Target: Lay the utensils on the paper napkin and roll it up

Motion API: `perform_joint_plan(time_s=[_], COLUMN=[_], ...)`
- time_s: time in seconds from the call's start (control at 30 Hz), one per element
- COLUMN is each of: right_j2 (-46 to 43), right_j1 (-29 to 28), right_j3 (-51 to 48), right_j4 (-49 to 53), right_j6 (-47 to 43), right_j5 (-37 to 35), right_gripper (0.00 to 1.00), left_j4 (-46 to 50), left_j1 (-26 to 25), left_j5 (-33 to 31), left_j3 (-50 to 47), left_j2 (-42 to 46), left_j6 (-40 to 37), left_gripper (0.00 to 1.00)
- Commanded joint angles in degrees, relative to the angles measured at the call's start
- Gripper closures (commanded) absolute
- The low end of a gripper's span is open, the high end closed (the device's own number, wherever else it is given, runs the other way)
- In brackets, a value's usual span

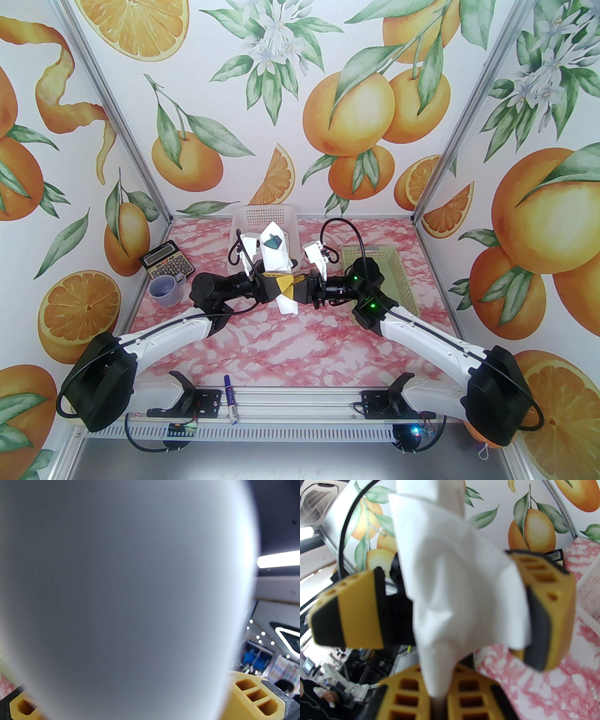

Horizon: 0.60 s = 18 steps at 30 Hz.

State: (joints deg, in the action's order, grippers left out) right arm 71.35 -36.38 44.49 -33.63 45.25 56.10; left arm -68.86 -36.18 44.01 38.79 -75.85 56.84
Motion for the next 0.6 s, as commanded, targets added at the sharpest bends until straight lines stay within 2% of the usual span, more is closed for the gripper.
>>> perform_joint_plan(time_s=[0.0,0.23,0.33,0.57], right_j2=[-1.3,-2.9,-3.3,-4.5], right_j1=[-0.2,1.0,1.6,2.5], right_j3=[0.8,-0.4,-0.5,-1.1], right_j4=[-1.5,-1.3,-1.1,0.4], right_j6=[-2.0,-2.2,-2.0,-2.5], right_j5=[-2.2,-4.0,-3.8,-3.6], right_gripper=[1.00,1.00,1.00,1.00], left_j4=[-1.7,-1.8,-1.1,-0.5], left_j1=[-0.2,-0.1,0.0,0.5], left_j5=[1.0,1.3,0.6,-0.3], left_j3=[1.5,1.2,0.8,0.0], left_j2=[1.2,2.5,3.2,4.4], left_j6=[-0.5,-0.4,-1.1,-1.8], left_gripper=[0.21,0.39,0.41,0.53])
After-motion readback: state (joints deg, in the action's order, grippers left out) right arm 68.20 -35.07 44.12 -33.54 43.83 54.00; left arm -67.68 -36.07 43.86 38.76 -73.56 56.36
